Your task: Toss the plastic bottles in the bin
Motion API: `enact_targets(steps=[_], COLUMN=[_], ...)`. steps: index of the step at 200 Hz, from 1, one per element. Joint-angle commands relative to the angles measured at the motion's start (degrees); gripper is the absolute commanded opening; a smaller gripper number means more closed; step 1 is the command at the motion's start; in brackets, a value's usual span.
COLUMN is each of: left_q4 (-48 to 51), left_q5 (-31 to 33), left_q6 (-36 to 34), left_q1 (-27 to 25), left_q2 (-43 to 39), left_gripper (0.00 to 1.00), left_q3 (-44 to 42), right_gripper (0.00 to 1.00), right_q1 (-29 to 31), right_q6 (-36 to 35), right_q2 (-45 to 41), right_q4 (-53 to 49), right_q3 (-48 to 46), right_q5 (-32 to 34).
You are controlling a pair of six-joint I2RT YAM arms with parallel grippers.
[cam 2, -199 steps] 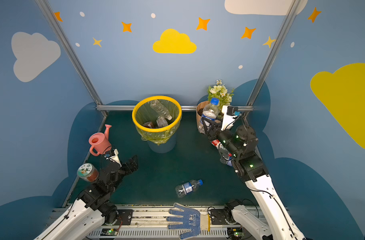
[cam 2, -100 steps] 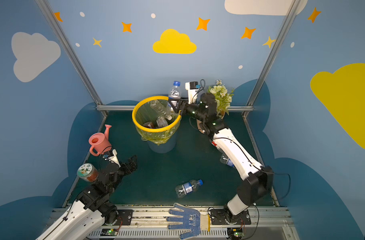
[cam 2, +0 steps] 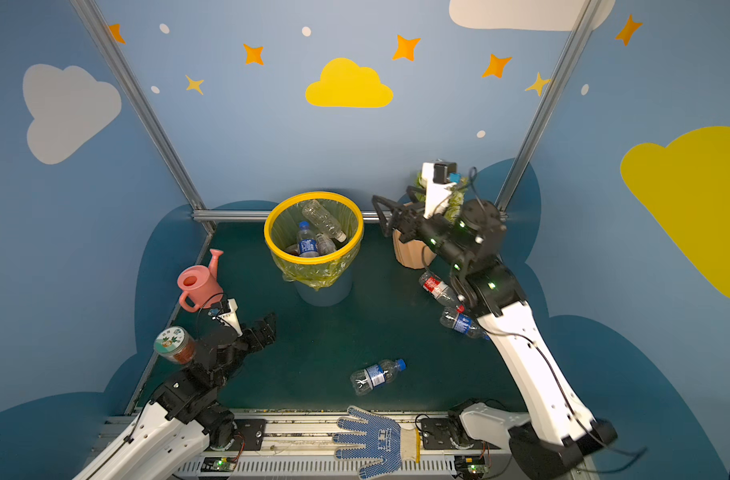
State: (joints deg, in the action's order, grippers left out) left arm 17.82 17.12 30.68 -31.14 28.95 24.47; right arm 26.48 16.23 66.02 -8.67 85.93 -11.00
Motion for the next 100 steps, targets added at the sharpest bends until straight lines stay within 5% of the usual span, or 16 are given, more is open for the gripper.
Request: enact_targets(steps=[1,26,46,100], left_q4=[-0.94,-1.31,-1.53,9.75], left_q5=[-4.70,-7.22,-3.75,-3.50], left_q6=[-4.57,-9.85,-15.75,-26.56], left_q1=[-0.30,-4.55,-12.90,-27.00], left_q2=[2.50,8.23,14.45,39.42], left_gripper=[1.00,1.00,1.00,1.00], left_q3=[3.67,6.58,9.50,26.76], right_gripper=[0.97,0.97,0.97,0.97], right_q1=[-3.60,-8.77,-13.11,-21.67], right_q6=[0.68,2.08,4.55,9.84], right_q2=[-0.62,-5.50,-8.30,-15.19], right_q4=[-3.20,-3.87,-4.76,-5.66], right_q3=[-10.46,-21.73,-28.72,-41.60], right_q5=[4.14,6.80,6.21,6.44])
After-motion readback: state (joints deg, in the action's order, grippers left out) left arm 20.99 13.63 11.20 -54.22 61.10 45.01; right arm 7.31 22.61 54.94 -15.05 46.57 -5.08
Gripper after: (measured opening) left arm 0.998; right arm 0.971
